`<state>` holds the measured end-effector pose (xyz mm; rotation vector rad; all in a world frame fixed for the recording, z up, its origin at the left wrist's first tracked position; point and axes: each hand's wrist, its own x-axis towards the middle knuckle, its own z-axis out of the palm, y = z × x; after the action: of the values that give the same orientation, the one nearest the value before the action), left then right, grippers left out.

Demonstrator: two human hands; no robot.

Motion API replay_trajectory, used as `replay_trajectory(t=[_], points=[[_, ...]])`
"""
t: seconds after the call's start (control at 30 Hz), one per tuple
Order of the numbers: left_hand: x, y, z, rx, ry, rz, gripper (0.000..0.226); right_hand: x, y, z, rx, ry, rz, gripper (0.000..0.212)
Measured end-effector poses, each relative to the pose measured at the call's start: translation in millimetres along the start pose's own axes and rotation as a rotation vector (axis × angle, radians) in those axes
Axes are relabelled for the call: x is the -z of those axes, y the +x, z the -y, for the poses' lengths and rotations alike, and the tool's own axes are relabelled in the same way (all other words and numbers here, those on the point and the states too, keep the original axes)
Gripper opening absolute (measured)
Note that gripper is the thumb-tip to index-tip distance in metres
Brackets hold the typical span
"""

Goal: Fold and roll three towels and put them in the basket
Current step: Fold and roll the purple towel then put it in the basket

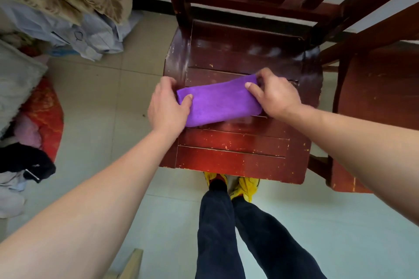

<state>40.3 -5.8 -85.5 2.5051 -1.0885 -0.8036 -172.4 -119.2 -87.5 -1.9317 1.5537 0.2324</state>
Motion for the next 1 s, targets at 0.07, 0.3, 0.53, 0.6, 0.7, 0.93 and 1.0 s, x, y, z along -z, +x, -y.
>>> replay_trajectory(t=[0.07, 0.3, 0.53, 0.6, 0.7, 0.93, 1.0], points=[[3, -14, -8, -0.395, 0.266, -0.142, 0.025, 1, -9, 2, 0.021, -0.062, -0.066, 0.042], [-21, -35, 9, -0.606, 0.548, 0.140, 0.047, 0, -34, 20, 0.389, -0.222, -0.315, 0.041], [-24, -22, 19, -0.520, 0.536, 0.214, 0.066, -28, -18, 8, 0.477, -0.334, 0.003, 0.056], [-27, -20, 24, -0.536, 0.555, 0.214, 0.069, -34, -12, 0, 0.482, -0.383, 0.011, 0.059], [-34, -17, 32, -0.547, 0.548, 0.216, 0.069, -43, -8, -3, 0.495, -0.403, -0.029, 0.060], [-44, -9, 41, -0.589, 0.547, 0.180, 0.071, -50, 3, -10, 0.556, -0.356, -0.094, 0.062], [-41, -10, 38, -0.589, 0.557, 0.187, 0.071, -46, 1, -8, 0.536, -0.391, -0.059, 0.062]])
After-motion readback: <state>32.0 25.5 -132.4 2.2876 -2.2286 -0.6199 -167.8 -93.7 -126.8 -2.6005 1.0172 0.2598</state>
